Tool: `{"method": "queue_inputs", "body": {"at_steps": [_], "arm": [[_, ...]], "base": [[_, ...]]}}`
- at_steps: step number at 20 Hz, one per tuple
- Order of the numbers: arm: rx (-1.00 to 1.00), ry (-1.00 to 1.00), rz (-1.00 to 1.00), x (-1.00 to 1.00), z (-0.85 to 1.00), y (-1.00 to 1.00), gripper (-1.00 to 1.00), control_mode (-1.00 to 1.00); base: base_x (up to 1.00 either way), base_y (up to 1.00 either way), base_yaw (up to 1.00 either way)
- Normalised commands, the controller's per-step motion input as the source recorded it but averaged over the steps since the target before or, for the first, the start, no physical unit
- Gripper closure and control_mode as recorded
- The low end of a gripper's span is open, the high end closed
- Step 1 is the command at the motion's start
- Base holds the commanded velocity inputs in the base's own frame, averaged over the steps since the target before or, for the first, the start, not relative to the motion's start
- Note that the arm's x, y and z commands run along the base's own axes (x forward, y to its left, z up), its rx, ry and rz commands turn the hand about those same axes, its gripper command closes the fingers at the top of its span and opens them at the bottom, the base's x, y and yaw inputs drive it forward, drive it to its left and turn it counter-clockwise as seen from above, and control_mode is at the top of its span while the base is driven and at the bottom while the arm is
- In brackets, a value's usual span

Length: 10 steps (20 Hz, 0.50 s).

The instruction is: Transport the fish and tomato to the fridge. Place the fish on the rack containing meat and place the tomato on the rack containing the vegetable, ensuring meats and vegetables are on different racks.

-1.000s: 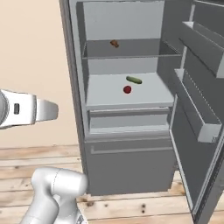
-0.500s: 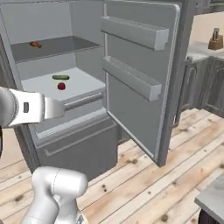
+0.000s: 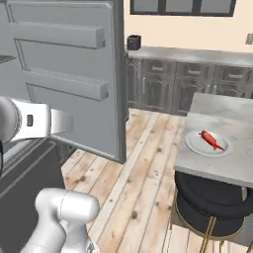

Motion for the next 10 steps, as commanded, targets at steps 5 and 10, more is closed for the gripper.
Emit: {"method": "queue_inputs", "body": {"at_steps": [5,10], "arm": [[0.00,0.00,0.00,0.00,0.00,0.00,-1.00,1.00],[0.00,0.00,0.00,0.00,0.00,0.00,-1.00,1.00]], "base": [[-0.19,0.25,-0.83],[0.25,-0.31,-0.41]]}}
